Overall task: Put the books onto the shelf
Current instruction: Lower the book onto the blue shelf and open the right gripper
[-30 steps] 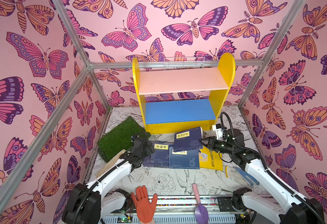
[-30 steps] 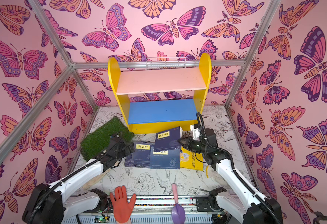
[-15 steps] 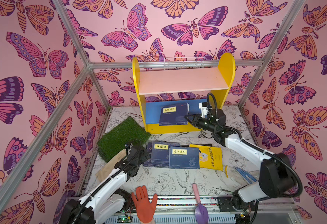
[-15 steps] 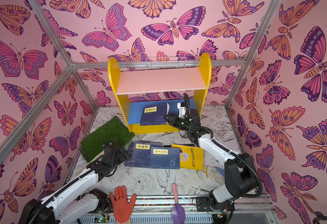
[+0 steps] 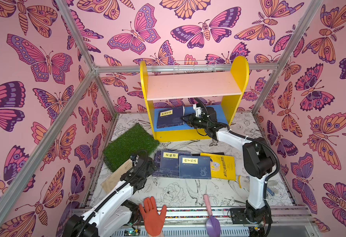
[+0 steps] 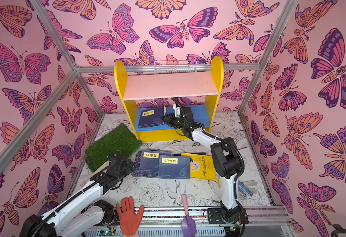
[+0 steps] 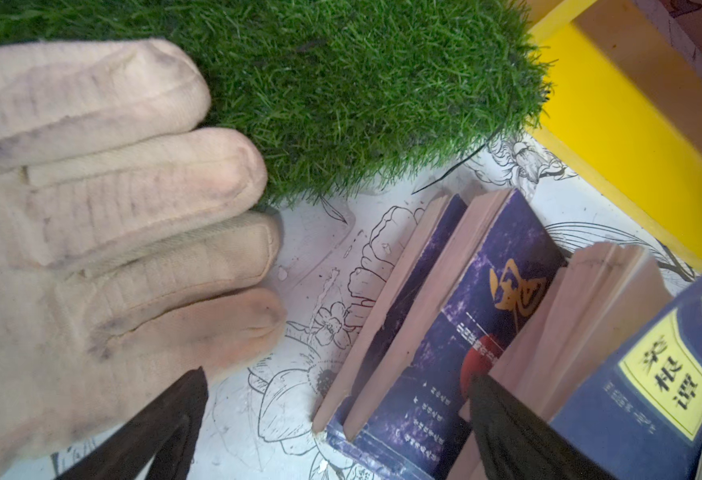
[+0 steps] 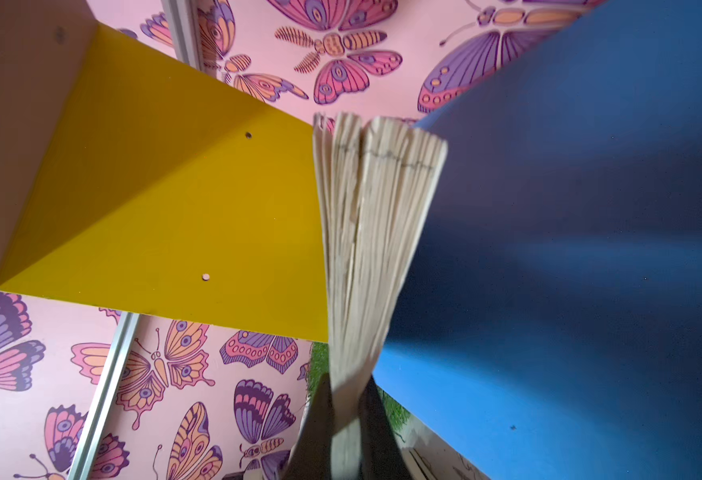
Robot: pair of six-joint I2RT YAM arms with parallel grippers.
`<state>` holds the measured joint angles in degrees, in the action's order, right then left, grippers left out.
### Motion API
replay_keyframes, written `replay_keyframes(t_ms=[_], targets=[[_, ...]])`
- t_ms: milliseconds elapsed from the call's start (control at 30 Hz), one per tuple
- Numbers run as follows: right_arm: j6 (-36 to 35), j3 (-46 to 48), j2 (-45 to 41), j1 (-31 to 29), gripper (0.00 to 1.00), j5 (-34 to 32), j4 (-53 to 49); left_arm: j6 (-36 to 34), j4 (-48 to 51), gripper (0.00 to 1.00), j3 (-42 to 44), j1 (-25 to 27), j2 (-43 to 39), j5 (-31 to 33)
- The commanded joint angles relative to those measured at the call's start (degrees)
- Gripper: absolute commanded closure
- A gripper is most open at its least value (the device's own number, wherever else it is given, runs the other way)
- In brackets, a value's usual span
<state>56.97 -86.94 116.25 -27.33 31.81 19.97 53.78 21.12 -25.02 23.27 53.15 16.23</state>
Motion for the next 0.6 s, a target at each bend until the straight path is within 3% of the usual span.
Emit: replay_keyframes(t_ms=[0, 433, 467, 567], targets=[[2.0, -3.5, 1.5, 0.0, 1.0, 3.1, -2.5, 1.0, 1.4, 0.0, 0.5, -0.2, 0.9, -0.5], [4.4, -4.9, 6.2, -0.8, 1.0, -0.6, -0.8, -0.4, 1.8, 0.0, -1.4, -0.2, 2.8, -1.6], [4.3, -4.7, 6.1, -0.9, 0.96, -1.0, -1.2, -0.4, 1.8, 0.0, -1.4, -0.2, 2.8, -1.6], [1.3, -4.6, 4.8, -1.4, 0.67, -3.3, -5.4, -0.3, 1.9, 0.0, -1.4, -0.2, 2.7, -1.6]])
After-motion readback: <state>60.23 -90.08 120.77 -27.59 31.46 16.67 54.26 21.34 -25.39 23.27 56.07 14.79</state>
